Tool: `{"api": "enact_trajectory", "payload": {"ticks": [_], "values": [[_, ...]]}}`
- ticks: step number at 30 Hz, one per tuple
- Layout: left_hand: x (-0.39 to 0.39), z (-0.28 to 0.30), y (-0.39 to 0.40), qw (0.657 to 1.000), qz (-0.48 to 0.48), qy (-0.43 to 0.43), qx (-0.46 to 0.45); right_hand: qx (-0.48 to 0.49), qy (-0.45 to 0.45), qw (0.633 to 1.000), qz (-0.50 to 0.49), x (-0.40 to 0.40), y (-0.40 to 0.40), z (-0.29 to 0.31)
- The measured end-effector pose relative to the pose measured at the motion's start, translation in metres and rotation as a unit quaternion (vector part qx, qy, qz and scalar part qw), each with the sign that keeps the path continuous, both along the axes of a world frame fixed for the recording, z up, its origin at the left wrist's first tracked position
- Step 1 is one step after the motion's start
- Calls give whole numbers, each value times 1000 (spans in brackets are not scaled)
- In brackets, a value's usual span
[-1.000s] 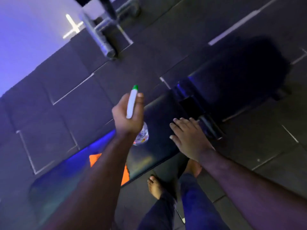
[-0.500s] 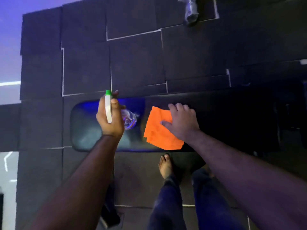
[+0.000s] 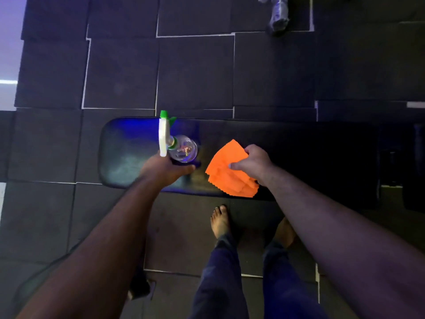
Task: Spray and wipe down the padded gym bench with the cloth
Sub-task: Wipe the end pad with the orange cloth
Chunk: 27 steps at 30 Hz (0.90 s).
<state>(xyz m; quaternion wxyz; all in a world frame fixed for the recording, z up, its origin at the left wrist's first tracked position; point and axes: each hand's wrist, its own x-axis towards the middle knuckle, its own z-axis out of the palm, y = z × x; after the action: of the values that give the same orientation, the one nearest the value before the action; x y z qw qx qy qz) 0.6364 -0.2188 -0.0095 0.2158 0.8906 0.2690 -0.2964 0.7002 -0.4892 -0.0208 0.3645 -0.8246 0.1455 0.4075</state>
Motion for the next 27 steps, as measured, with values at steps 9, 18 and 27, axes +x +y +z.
{"api": "enact_trajectory", "payload": {"ticks": [9, 18, 27], "values": [[16, 9, -149, 962, -269, 45, -8, 249, 124, 902, -329, -37, -122, 24], [55, 3, -397, 890, -395, -142, -177, -139, -342, 851, -373, -78, -357, 63], [70, -51, -509, 887, -234, -203, -343, -393, -380, 830, -113, -81, -454, -12]]}}
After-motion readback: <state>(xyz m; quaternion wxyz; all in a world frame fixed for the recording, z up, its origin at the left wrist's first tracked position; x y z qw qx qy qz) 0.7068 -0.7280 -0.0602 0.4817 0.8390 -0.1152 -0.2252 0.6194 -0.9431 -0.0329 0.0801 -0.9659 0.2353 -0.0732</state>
